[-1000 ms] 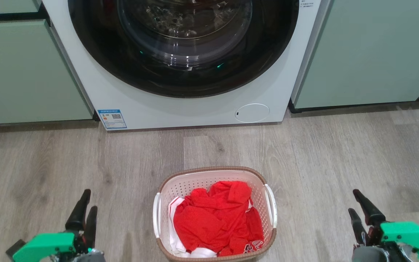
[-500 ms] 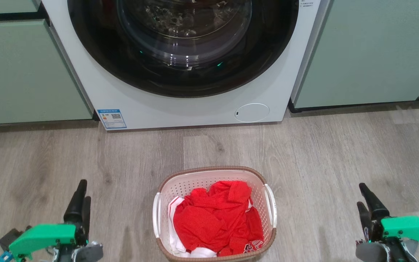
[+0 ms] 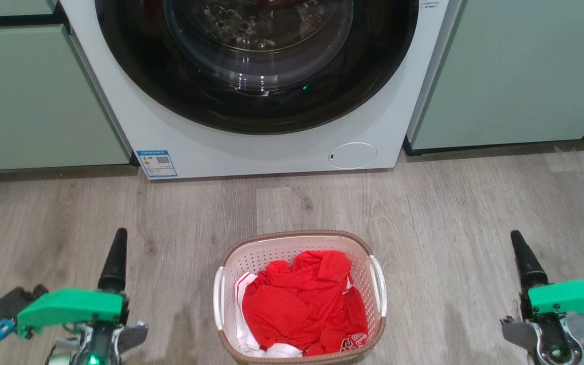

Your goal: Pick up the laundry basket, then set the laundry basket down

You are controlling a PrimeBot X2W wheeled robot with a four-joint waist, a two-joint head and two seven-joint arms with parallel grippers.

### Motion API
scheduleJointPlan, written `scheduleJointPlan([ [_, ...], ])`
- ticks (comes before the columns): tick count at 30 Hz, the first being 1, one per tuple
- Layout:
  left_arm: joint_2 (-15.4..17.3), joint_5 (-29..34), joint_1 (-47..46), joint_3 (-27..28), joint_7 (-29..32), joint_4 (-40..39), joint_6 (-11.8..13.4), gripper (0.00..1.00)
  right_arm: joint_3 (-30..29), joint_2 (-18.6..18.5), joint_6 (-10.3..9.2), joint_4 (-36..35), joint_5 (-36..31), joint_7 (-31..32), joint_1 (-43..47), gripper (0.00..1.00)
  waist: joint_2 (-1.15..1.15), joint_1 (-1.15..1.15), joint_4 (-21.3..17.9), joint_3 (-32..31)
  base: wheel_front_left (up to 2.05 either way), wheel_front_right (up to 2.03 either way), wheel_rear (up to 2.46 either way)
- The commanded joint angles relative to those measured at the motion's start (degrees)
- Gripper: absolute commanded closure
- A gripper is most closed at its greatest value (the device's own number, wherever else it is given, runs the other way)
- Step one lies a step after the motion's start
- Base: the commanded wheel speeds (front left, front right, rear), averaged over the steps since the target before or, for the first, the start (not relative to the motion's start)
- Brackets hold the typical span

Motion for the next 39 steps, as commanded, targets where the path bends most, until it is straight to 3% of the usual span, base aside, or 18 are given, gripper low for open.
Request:
scheduleJointPlan([
  [1,0.5,2.4,-3.5,0.2,-0.7,-2.9,0.5,0.00,0.3,-0.5,0.11,-2.8,-2.2,-0.7,-3.3,0.00,0.00,0.00,0.0,0.0,0.00,0.00,0.00],
  [20,2.0,21.6,-5.6,-6.2,-3.7,-7.7,6.6,0.00,2.7,-0.6,0.17,-8.5,-21.7,-3.7,-4.3,0.00,0.00,0.00,0.4,0.2,0.00,0.00,0.00],
  [30,5.4,30.8,-7.4,-14.1,-5.6,-7.5,11.0,0.00,5.6,-0.7,0.21,-10.1,-31.6,-5.6,-4.3,0.00,0.00,0.00,0.6,0.4,0.00,0.00,0.00],
  [39,7.9,36.4,-9.2,-21.3,-7.1,-4.3,12.2,0.00,7.4,-0.8,0.24,-8.4,-38.5,-7.1,-4.3,0.00,0.00,0.00,0.4,0.2,0.00,0.00,0.00],
])
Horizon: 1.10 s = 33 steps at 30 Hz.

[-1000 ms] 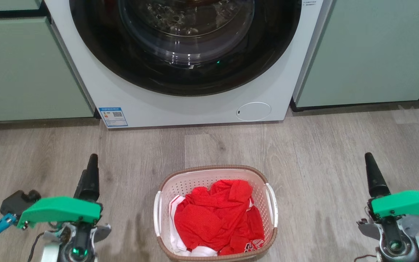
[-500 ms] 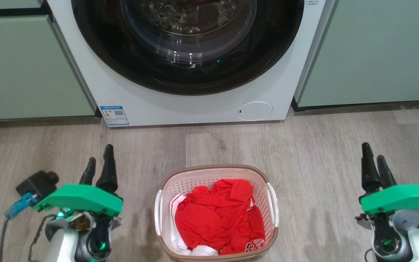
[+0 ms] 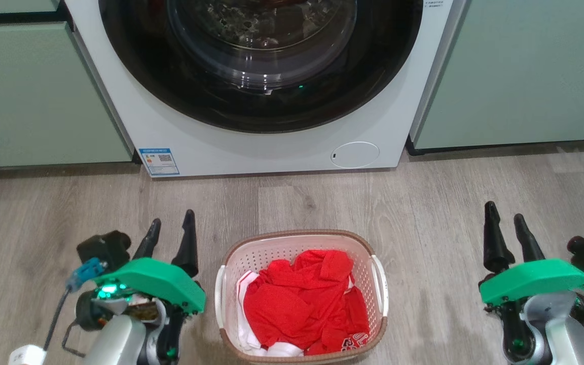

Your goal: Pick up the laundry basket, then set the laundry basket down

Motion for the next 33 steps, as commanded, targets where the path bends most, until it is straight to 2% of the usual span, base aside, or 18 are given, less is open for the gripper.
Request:
scheduleJointPlan([
  [1,1.2,1.8,-3.8,0.4,-1.0,-1.7,0.4,0.00,0.9,-0.7,0.24,-2.0,-2.2,-0.9,-3.3,0.00,0.00,0.00,0.0,0.0,0.00,0.00,0.00],
  [9,1.1,2.1,-4.4,-1.7,-2.4,0.2,-3.7,0.00,2.4,-0.8,0.27,-1.7,-7.9,-2.2,-3.8,0.00,0.00,0.00,-0.3,0.0,0.00,0.00,0.00],
  [18,-1.3,2.8,-5.4,-1.4,-3.9,5.8,-8.3,0.00,2.7,-0.8,0.30,-0.6,-12.4,-3.7,-4.1,0.00,0.00,0.00,-0.4,-0.3,0.00,0.00,0.00],
  [25,-2.7,6.9,-6.3,1.0,-4.9,2.7,-8.6,0.00,2.4,-0.9,0.32,-3.2,-14.9,-4.7,-4.6,0.00,0.00,0.00,-0.2,-0.3,0.00,0.00,0.00],
  [33,-4.6,15.6,-5.1,5.3,-6.2,-8.0,-8.0,0.00,2.2,-0.9,0.34,-8.9,-18.0,-6.1,-4.8,0.00,0.00,0.00,-0.1,0.1,0.00,0.00,0.00],
])
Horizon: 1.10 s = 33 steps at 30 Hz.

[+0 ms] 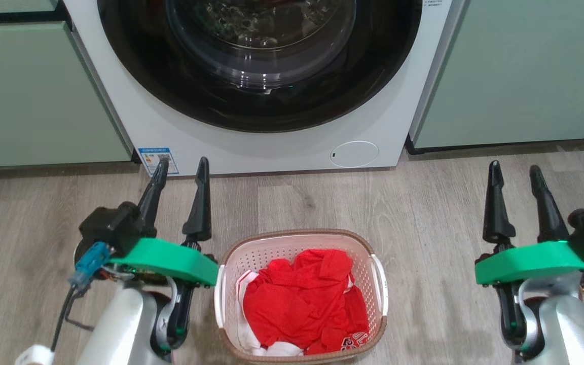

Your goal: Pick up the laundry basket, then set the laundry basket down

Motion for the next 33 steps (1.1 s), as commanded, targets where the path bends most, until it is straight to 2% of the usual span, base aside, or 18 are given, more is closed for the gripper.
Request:
scheduleJointPlan([
  [1,-0.2,2.2,-2.1,1.9,-0.9,-3.0,0.0,0.00,0.9,-0.7,0.35,-2.8,-1.8,-1.0,-2.5,0.00,0.00,0.00,0.0,0.0,0.00,0.00,0.00],
  [7,-0.8,7.1,-0.6,1.9,-1.9,-2.8,-0.8,0.00,1.1,-0.8,0.37,-1.6,-4.0,-2.0,-1.3,0.00,0.00,0.00,-0.1,0.0,0.00,0.00,0.00],
  [13,-1.0,11.0,0.3,1.6,-2.9,-1.1,-0.1,0.00,0.9,-0.8,0.38,0.7,-6.2,-3.0,-1.1,0.00,0.00,0.00,-0.5,0.1,0.00,0.00,0.00],
  [19,-1.1,14.2,1.0,-0.9,-3.9,9.1,-0.4,0.00,2.6,-0.8,0.40,9.5,-10.4,-4.0,-0.9,0.00,0.00,0.00,-0.9,-0.2,0.00,0.00,0.00],
  [25,-1.1,12.0,0.9,-1.3,-4.1,11.7,0.7,0.00,2.7,-0.8,0.41,12.1,-10.6,-4.2,-1.8,0.00,0.00,0.00,-1.1,-0.4,0.00,0.00,0.00],
  [33,-1.1,10.5,1.0,-1.4,-4.1,11.2,1.6,0.00,2.7,-0.8,0.41,12.4,-10.4,-4.2,-1.8,0.00,0.00,0.00,-0.5,-0.6,0.00,0.00,0.00],
])
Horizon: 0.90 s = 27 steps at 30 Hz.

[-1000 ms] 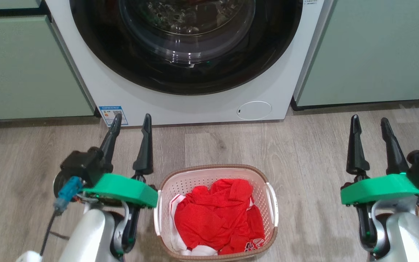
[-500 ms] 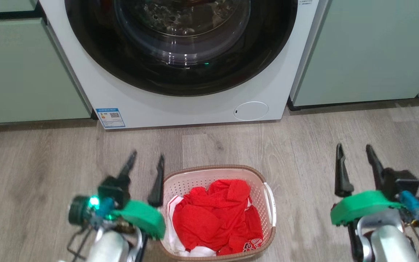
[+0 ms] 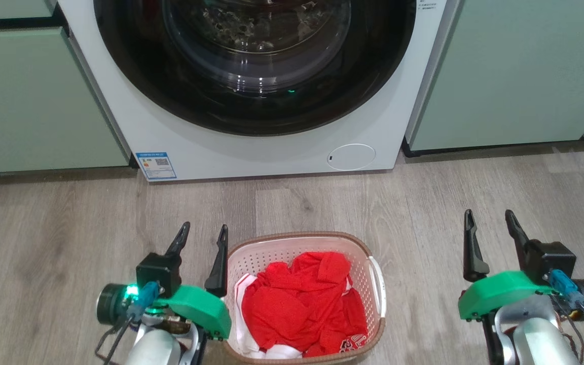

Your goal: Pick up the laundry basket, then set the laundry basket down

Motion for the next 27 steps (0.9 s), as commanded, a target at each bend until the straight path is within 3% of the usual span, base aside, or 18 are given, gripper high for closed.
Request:
scheduleJointPlan([
  [1,-0.1,-0.5,-2.5,1.8,-0.7,-2.1,0.4,0.00,1.4,-0.6,0.41,-1.7,0.0,-0.8,-2.2,0.00,0.00,0.00,0.1,0.0,0.00,0.00,0.00],
  [16,-0.1,-3.7,-3.3,1.4,-0.7,0.7,-0.1,0.00,1.5,-0.6,0.41,-1.7,0.2,-0.8,-3.1,0.00,0.00,0.00,-0.4,2.1,0.00,0.00,0.00],
  [27,-0.1,-4.7,-13.3,1.6,-0.7,10.7,-0.8,0.00,2.2,-0.6,0.41,6.4,2.4,-0.7,-11.5,0.00,0.00,0.00,-0.3,15.6,0.00,0.00,0.00],
])
